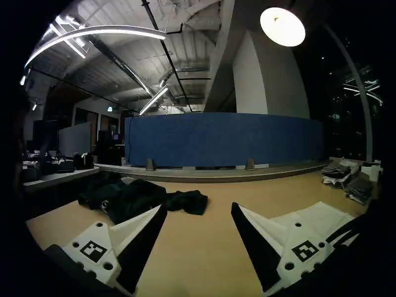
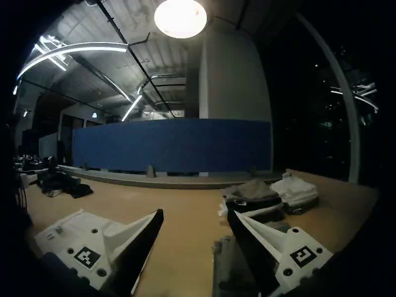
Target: Fold towel
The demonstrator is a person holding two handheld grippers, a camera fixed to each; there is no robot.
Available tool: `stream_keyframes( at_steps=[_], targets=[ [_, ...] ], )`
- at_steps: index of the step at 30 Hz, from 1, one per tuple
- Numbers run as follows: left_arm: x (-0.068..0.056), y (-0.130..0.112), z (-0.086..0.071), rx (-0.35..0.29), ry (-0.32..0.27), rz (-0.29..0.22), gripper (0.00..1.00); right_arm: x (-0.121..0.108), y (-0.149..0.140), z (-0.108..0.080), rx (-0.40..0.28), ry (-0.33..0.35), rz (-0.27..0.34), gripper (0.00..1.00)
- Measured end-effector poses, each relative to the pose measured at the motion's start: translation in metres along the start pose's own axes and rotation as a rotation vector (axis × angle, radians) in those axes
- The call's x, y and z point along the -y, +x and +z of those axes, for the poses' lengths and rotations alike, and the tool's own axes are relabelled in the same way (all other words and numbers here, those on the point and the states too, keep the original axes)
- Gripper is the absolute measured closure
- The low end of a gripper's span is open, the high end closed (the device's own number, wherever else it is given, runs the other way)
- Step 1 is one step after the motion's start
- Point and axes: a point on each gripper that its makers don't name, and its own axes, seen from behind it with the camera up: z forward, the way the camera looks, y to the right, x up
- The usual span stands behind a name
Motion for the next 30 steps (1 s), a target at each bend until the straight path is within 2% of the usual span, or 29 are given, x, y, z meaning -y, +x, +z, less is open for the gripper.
stream_keyframes(
  at_steps=[30],
  targets=[
    [0.0002,0.0013,0.0003,0.0,0.0,0.0,0.04,0.0009,-0.0004,0.0007,0.0,0.002,0.0,0.0]
  ],
)
